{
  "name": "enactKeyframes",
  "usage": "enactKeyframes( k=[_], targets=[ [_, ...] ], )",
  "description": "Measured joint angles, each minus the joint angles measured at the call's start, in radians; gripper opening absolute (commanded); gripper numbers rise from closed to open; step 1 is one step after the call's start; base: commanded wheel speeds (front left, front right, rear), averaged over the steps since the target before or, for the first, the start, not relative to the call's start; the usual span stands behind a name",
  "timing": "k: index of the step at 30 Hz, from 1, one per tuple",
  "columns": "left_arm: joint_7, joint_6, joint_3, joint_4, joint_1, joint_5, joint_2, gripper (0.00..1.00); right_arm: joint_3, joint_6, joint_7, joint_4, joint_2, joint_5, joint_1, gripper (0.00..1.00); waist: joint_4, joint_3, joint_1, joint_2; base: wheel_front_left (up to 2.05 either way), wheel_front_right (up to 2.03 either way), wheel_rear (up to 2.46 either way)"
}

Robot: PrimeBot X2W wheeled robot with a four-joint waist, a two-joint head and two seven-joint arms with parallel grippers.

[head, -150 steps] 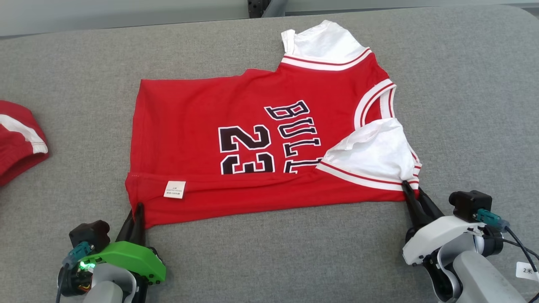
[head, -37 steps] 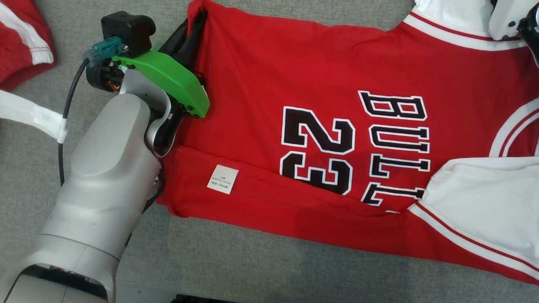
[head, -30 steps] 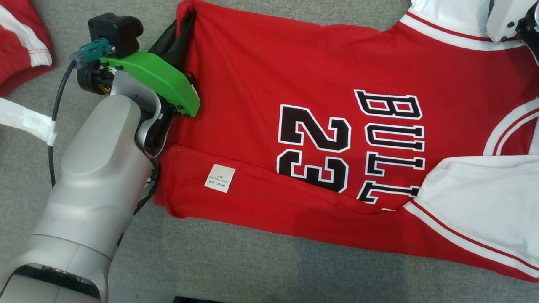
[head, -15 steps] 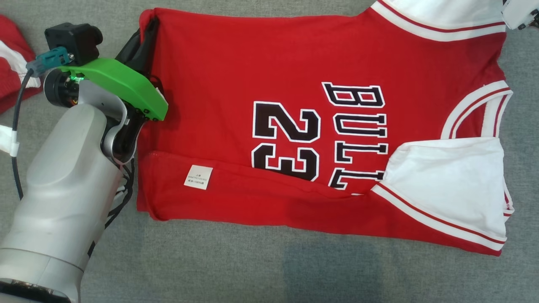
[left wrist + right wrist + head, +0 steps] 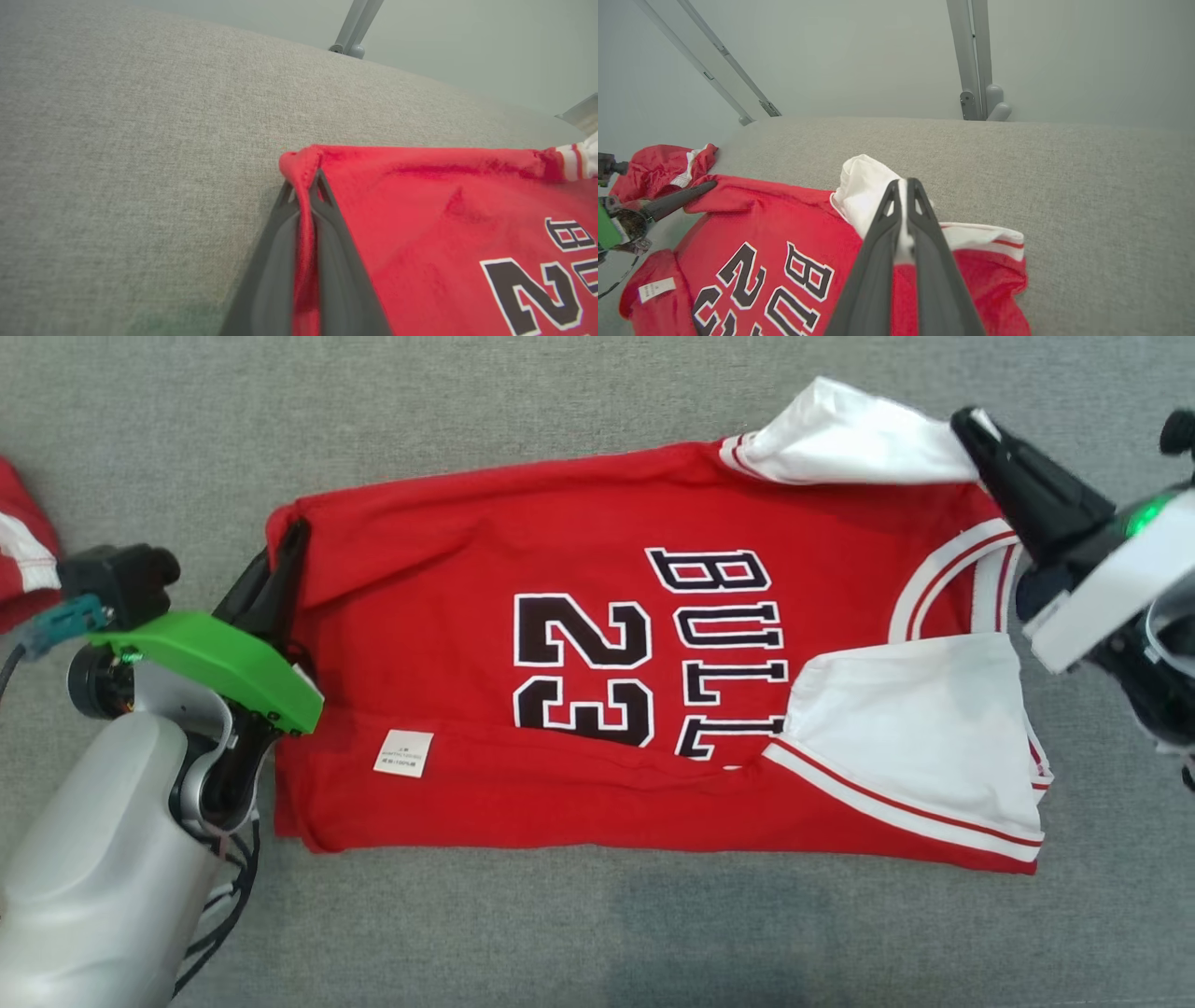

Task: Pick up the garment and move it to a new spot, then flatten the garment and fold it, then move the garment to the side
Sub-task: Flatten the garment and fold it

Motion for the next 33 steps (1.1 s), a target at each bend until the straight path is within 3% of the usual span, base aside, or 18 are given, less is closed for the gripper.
enactKeyframes(
  k=[11,18,25,26,27,28,33],
  targets=[
    [0.013,0.089,0.045,-0.245,0.196,-0.043,0.112,0.00,-0.147,0.000,-0.076,-0.210,-0.019,0.030,0.420,0.00,-0.060,-0.041,0.0000,0.0000,0.00,0.00,0.00],
    [-0.004,0.135,0.070,-0.342,0.300,-0.065,0.137,0.00,-0.263,0.000,-0.082,-0.268,0.064,0.012,0.669,0.00,-0.074,-0.041,0.0000,0.0000,0.00,0.00,0.00],
    [-0.021,0.156,0.075,-0.356,0.378,-0.095,0.134,0.02,-0.323,0.000,-0.029,-0.202,0.167,-0.090,0.741,0.00,-0.081,-0.046,-0.0001,0.0000,0.00,0.00,0.00],
    [-0.024,0.156,0.072,-0.352,0.384,-0.097,0.129,0.33,-0.333,0.000,-0.020,-0.191,0.183,-0.109,0.741,0.13,-0.080,-0.047,-0.0001,0.0000,0.00,0.00,0.00],
    [-0.034,0.162,0.071,-0.346,0.386,-0.095,0.124,0.96,-0.348,0.000,-0.020,-0.180,0.198,-0.131,0.742,0.41,-0.080,-0.049,-0.0001,0.0000,0.00,0.00,0.00],
    [-0.042,0.166,0.068,-0.338,0.386,-0.089,0.121,1.00,-0.368,0.000,-0.020,-0.164,0.211,-0.166,0.742,1.00,-0.080,-0.051,-0.0001,0.0000,0.00,0.00,0.00],
    [-0.098,0.200,0.069,-0.322,0.395,-0.043,0.102,1.00,-0.459,0.000,-0.038,-0.132,0.267,-0.312,0.741,1.00,-0.080,-0.062,-0.0001,0.0000,0.00,0.00,0.00]
  ],
)
